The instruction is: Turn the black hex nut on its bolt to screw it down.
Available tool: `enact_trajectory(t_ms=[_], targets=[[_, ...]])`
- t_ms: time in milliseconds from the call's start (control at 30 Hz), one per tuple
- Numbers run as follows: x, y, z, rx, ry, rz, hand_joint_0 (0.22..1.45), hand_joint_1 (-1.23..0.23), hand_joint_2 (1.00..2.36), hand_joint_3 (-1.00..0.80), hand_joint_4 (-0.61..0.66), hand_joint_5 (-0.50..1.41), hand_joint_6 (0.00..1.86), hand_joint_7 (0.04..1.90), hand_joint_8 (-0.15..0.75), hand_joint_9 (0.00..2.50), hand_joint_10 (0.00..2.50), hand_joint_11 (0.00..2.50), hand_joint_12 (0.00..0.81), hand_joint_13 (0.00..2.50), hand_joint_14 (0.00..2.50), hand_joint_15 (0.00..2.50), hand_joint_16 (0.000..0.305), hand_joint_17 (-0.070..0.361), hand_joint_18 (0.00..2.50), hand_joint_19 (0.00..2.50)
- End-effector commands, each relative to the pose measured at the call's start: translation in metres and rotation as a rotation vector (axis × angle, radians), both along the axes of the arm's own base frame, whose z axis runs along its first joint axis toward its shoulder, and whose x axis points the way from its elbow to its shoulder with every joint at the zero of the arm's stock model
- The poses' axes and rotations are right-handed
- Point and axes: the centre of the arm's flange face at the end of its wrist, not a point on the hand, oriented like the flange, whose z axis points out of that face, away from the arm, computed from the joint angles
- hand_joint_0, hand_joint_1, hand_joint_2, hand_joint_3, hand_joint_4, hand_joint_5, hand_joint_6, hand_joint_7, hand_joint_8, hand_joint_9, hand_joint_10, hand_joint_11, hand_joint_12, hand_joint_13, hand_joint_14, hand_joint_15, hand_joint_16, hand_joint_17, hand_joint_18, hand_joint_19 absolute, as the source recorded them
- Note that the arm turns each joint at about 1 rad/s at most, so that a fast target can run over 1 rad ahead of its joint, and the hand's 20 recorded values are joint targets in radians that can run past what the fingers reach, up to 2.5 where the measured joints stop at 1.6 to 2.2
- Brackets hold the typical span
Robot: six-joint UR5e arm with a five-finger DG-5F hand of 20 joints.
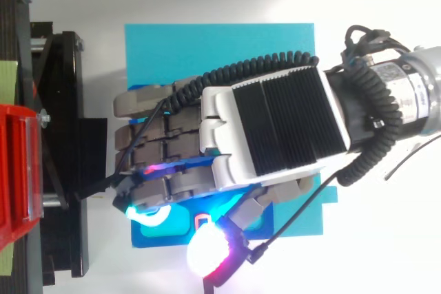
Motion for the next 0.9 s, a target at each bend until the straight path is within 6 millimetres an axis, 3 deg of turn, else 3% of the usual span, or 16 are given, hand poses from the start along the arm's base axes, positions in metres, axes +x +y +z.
enact_trajectory(t_ms=[0,567,867], targets=[[0.005,0.002,-0.009,0.008,-0.015,0.003,0.48,-0.39,1.00,-0.50,0.15,-0.17,0.63,1.01,0.220,0.62,0.01,0.21,0.259,0.62,0.01,0.16,0.026,0.059,0.33,0.11],[0.008,0.005,-0.005,0.017,-0.032,0.008,0.47,-0.39,1.00,-0.50,0.15,-0.17,0.63,1.02,0.223,0.62,0.01,0.23,0.259,0.62,0.01,0.17,0.026,0.059,0.34,0.10],[0.005,-0.008,-0.005,0.011,-0.031,0.026,0.48,-0.37,1.00,-0.50,0.14,-0.20,0.80,0.81,0.227,0.63,0.01,0.24,0.258,0.62,0.01,0.17,0.026,0.059,0.34,0.11]])
